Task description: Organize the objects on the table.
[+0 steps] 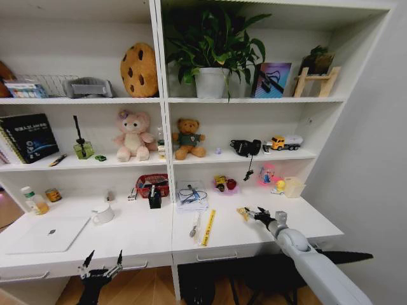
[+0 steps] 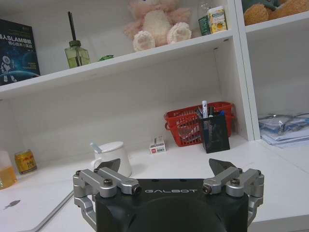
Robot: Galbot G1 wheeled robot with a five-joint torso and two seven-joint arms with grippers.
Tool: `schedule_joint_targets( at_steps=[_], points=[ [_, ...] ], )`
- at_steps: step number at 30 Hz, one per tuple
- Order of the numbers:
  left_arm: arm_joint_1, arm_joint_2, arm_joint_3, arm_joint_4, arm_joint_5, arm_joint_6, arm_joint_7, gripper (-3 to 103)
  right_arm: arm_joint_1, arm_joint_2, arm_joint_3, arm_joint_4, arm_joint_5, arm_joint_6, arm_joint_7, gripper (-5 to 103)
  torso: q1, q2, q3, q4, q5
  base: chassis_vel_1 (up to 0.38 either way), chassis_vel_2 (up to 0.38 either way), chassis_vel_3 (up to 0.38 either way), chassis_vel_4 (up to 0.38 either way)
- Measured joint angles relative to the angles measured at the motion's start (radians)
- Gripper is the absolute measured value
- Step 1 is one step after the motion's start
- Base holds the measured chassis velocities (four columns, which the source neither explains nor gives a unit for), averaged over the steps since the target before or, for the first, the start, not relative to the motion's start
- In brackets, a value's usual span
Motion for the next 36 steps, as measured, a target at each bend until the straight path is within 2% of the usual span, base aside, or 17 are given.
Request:
schedule_joint_targets(
  at_steps=[7, 9, 12, 14, 15, 17, 18, 20, 23, 26, 27, 29, 36],
  points=[
    [0.002, -0.003, -0.006, 0.002, 0.0, 0.005, -0.009, 100, 0.047, 0.019, -0.044, -0.053, -0.004, 0.003, -0.001, 83, 0.0, 0.0, 0.0, -0.0001, 0.0, 0.0, 0.0, 0.0, 0.0],
    [-0.002, -0.007, -0.006, 0.005, -0.001, 0.009, -0.012, 100, 0.05, 0.025, -0.051, -0.058, -0.007, 0.0, 0.004, 74, 0.0, 0.0, 0.0, 0.0, 0.0, 0.0, 0.0, 0.0, 0.0],
    [-0.003, -0.009, -0.006, 0.007, -0.001, 0.009, -0.013, 100, 0.049, 0.025, -0.051, -0.058, -0.006, 0.0, 0.006, 68, 0.0, 0.0, 0.0, 0.0, 0.0, 0.0, 0.0, 0.0, 0.0],
    [-0.007, -0.01, -0.006, 0.012, -0.001, 0.009, -0.013, 100, 0.041, 0.026, -0.05, -0.049, -0.003, 0.0, 0.013, 57, 0.0, 0.0, 0.0, -0.0001, 0.0002, 0.0, 0.0, 0.0, 0.0],
    [-0.007, -0.01, -0.006, 0.012, -0.001, 0.009, -0.013, 100, 0.041, 0.026, -0.05, -0.049, -0.003, 0.0, 0.013, 57, 0.0, 0.0, 0.0, -0.0001, 0.0002, 0.0, 0.0, 0.0, 0.0],
    [-0.011, -0.007, -0.003, 0.015, -0.001, 0.011, -0.014, 100, 0.037, 0.026, -0.047, -0.047, -0.008, 0.002, 0.014, 47, 0.0, 0.0, 0.0, 0.0, 0.0, 0.0, 0.0, 0.0, 0.0],
    [-0.011, -0.007, -0.003, 0.015, -0.001, 0.011, -0.014, 100, 0.037, 0.026, -0.047, -0.047, -0.008, 0.002, 0.014, 47, 0.0, 0.0, 0.0, 0.0, 0.0, 0.0, 0.0, 0.0, 0.0],
    [-0.015, -0.005, -0.003, 0.016, -0.003, 0.014, -0.018, 100, 0.032, 0.026, -0.042, -0.045, -0.011, 0.003, 0.014, 36, 0.0, 0.0, 0.0, -0.0002, 0.0, 0.0, 0.0, 0.0, 0.0],
    [-0.015, -0.006, -0.002, 0.016, -0.003, 0.014, -0.019, 100, 0.032, 0.027, -0.041, -0.045, -0.013, 0.003, 0.014, 30, 0.0, 0.0, 0.0, -0.0002, 0.0001, 0.0, 0.0, 0.0, 0.0],
    [-0.014, -0.011, -0.001, 0.016, -0.003, 0.014, -0.019, 100, 0.033, 0.029, -0.041, -0.048, -0.015, 0.004, 0.014, 14, 0.0, 0.0, 0.0, 0.0, 0.0, 0.0, 0.0, 0.0, 0.0],
    [-0.014, -0.011, -0.001, 0.016, -0.003, 0.014, -0.019, 100, 0.033, 0.029, -0.041, -0.048, -0.015, 0.004, 0.014, 14, 0.0, 0.0, 0.0, 0.0, 0.0, 0.0, 0.0, 0.0, 0.0],
    [-0.013, -0.013, -0.001, 0.017, -0.002, 0.014, -0.019, 100, 0.036, 0.028, -0.041, -0.051, -0.016, 0.006, 0.014, 4, 0.0, 0.0, 0.0, 0.0, 0.0001, 0.0, 0.0, 0.0, 0.0],
    [-0.015, -0.011, 0.0, 0.018, -0.002, 0.014, -0.019, 100, 0.07, 0.014, -0.032, -0.048, -0.008, 0.008, 0.004, 0, 0.0, 0.0, 0.0, -0.0003, 0.0001, 0.0, 0.0, 0.0, 0.0]
  ],
)
